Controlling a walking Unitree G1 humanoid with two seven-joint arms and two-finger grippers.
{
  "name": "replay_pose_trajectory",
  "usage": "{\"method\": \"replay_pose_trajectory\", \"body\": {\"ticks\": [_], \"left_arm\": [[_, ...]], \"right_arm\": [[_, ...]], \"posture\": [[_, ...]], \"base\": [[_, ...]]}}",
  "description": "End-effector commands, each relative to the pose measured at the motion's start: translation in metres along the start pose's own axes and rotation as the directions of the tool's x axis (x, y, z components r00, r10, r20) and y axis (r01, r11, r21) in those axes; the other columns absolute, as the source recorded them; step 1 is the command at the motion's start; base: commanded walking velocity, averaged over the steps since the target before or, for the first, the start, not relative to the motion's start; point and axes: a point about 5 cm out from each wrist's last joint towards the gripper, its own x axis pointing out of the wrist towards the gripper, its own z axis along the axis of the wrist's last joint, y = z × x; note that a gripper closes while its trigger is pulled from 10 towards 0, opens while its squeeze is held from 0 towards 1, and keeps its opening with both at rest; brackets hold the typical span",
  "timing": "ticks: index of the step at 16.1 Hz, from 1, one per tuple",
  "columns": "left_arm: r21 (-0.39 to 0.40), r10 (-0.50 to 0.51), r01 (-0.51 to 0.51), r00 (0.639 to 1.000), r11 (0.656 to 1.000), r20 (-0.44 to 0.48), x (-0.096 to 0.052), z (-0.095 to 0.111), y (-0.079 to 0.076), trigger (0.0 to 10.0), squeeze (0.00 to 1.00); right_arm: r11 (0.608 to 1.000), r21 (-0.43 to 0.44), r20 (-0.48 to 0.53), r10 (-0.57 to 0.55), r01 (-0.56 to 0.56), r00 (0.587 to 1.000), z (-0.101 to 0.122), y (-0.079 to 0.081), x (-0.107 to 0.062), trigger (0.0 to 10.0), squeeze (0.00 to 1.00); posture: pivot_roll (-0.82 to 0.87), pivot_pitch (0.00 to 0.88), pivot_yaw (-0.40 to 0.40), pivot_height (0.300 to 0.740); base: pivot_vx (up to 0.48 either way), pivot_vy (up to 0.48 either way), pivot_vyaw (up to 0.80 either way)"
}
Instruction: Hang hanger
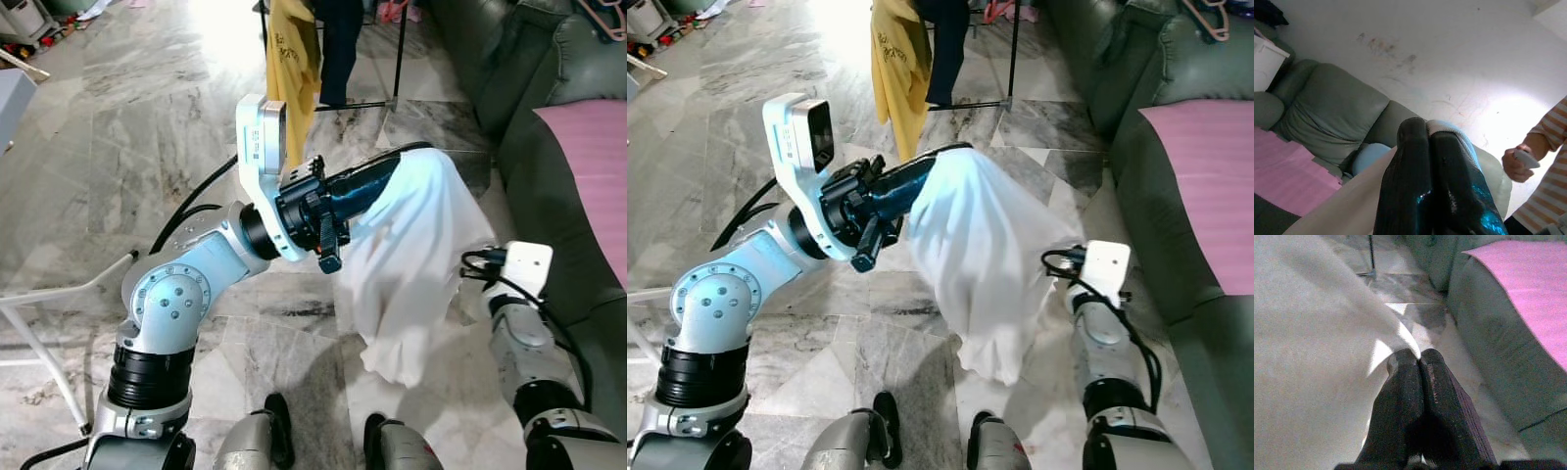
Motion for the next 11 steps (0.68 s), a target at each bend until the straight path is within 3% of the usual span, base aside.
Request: {"method": "replay_pose_trajectory", "body": {"ticks": [1,5,6,7,9,11], "left_arm": [[0.019,-0.017,0.017,1.000,1.000,-0.001,-0.001,0.000,-0.002,0.0,0.00],[0.036,0.112,-0.110,0.991,0.993,-0.076,-0.019,-0.025,0.014,0.0,0.00],[0.053,0.195,-0.191,0.976,0.980,-0.093,-0.028,-0.035,0.024,0.0,0.00],[0.089,0.323,-0.313,0.935,0.945,-0.143,-0.044,-0.056,0.040,0.0,0.00],[0.118,0.446,-0.430,0.869,0.895,-0.215,-0.067,-0.087,0.054,0.0,0.00],[0.162,0.495,-0.467,0.817,0.869,-0.298,-0.085,-0.112,0.058,0.0,0.00]], "right_arm": [[0.999,0.000,0.028,-0.032,0.032,0.999,0.004,-0.004,0.000,0.0,0.00],[0.994,-0.074,0.205,-0.060,0.077,0.977,0.036,-0.012,0.002,0.0,0.00],[0.991,-0.090,0.261,-0.073,0.100,0.963,0.049,-0.017,0.001,0.0,0.00],[0.986,-0.108,0.343,-0.083,0.127,0.936,0.069,-0.022,0.000,0.0,0.00],[0.981,-0.143,0.436,-0.059,0.134,0.898,0.095,-0.019,-0.002,0.0,0.00],[0.980,-0.160,0.494,-0.023,0.117,0.869,0.113,-0.011,-0.005,0.0,0.00]], "posture": [[-0.11,0.240,0.067,0.740],[-0.11,0.243,0.066,0.740],[-0.11,0.243,0.066,0.740],[-0.13,0.243,0.066,0.740],[-0.13,0.243,0.066,0.740],[-0.16,0.238,0.068,0.740]], "base": [[0.000,0.000,0.00],[0.000,0.000,0.00],[0.000,0.000,0.00],[0.000,0.000,0.00],[0.000,0.000,0.00],[0.000,0.000,0.00]]}}
